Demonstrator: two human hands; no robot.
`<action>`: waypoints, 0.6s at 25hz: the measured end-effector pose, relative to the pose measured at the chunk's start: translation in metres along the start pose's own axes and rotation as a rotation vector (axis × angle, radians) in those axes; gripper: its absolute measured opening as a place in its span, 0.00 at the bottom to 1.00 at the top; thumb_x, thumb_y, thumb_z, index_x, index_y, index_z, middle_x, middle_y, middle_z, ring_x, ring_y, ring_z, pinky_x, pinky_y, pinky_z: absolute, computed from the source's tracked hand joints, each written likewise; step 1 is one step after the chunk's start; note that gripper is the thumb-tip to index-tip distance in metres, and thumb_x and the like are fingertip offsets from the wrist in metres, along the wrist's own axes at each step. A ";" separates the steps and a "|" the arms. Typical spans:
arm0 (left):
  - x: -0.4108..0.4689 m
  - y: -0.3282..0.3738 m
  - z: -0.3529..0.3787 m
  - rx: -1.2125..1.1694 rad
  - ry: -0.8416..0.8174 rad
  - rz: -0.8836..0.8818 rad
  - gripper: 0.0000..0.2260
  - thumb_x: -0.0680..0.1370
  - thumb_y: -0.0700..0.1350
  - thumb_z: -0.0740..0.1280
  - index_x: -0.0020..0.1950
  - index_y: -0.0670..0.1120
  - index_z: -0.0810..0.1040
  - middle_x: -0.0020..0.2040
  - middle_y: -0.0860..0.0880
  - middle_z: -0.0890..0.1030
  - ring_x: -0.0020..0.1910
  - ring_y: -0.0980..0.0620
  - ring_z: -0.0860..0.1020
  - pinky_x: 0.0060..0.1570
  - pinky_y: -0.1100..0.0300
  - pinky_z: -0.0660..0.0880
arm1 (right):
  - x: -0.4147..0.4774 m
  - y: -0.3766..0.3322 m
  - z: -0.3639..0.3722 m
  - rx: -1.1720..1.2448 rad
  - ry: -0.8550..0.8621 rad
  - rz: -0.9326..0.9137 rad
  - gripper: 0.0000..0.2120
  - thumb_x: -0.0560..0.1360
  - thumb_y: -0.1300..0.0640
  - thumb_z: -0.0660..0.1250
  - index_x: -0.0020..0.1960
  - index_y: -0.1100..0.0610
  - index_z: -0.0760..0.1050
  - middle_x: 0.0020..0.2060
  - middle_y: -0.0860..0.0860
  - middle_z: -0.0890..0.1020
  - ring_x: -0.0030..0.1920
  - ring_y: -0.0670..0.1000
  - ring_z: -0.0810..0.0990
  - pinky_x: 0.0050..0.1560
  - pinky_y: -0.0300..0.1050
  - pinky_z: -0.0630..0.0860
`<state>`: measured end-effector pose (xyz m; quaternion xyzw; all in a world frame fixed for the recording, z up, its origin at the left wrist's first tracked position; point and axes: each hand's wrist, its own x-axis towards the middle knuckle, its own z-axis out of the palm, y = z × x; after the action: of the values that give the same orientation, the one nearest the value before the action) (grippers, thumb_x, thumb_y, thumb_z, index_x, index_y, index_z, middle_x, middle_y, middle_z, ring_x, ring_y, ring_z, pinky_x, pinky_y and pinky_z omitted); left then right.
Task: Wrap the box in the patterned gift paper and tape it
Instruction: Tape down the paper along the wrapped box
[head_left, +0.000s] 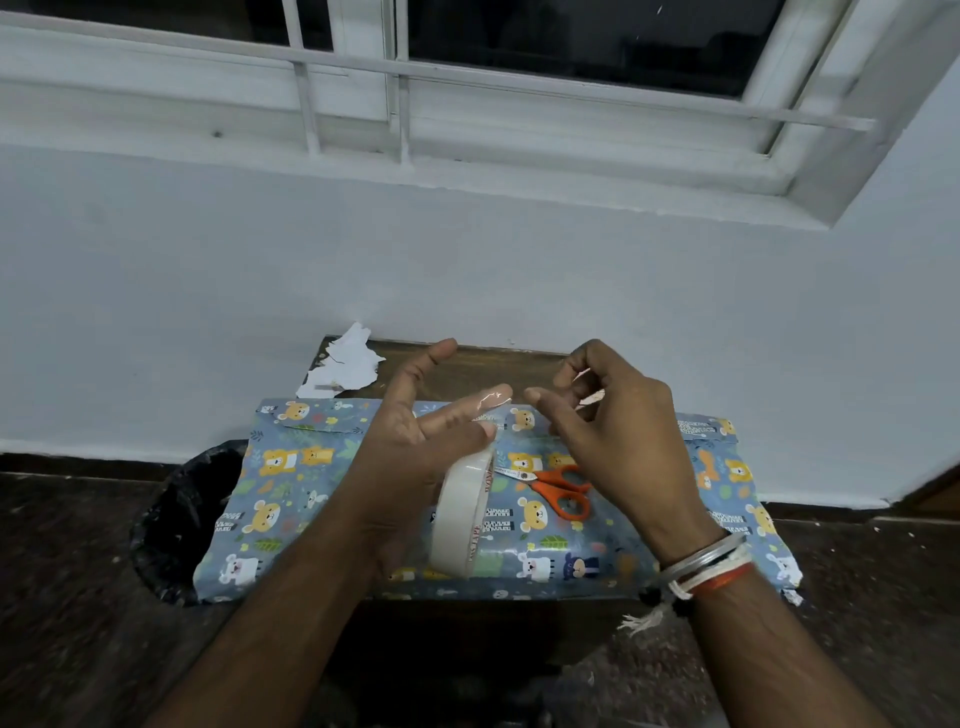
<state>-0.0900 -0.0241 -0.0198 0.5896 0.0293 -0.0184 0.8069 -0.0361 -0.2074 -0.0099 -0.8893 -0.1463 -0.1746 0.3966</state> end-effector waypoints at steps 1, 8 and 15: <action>0.000 0.001 -0.002 -0.008 -0.010 0.003 0.30 0.78 0.33 0.71 0.70 0.62 0.70 0.58 0.50 0.86 0.49 0.40 0.76 0.53 0.44 0.74 | -0.001 0.005 -0.007 -0.067 -0.118 -0.017 0.10 0.75 0.46 0.76 0.48 0.47 0.75 0.35 0.44 0.81 0.36 0.43 0.81 0.38 0.44 0.79; 0.000 0.013 -0.009 -0.038 -0.019 -0.008 0.32 0.67 0.37 0.76 0.66 0.60 0.77 0.58 0.50 0.86 0.50 0.41 0.76 0.36 0.59 0.78 | -0.013 0.006 -0.029 -0.453 -0.603 -0.112 0.13 0.79 0.44 0.69 0.62 0.45 0.81 0.49 0.45 0.85 0.48 0.46 0.81 0.51 0.44 0.77; 0.003 0.014 -0.012 0.040 -0.021 -0.036 0.18 0.78 0.32 0.66 0.59 0.51 0.84 0.58 0.55 0.86 0.48 0.60 0.83 0.45 0.62 0.77 | -0.012 -0.003 -0.033 -0.613 -0.714 -0.072 0.13 0.80 0.50 0.68 0.64 0.48 0.81 0.56 0.48 0.84 0.57 0.50 0.79 0.57 0.44 0.76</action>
<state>-0.0869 -0.0088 -0.0100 0.6048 0.0310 -0.0397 0.7948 -0.0542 -0.2323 0.0079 -0.9641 -0.2460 0.0936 0.0344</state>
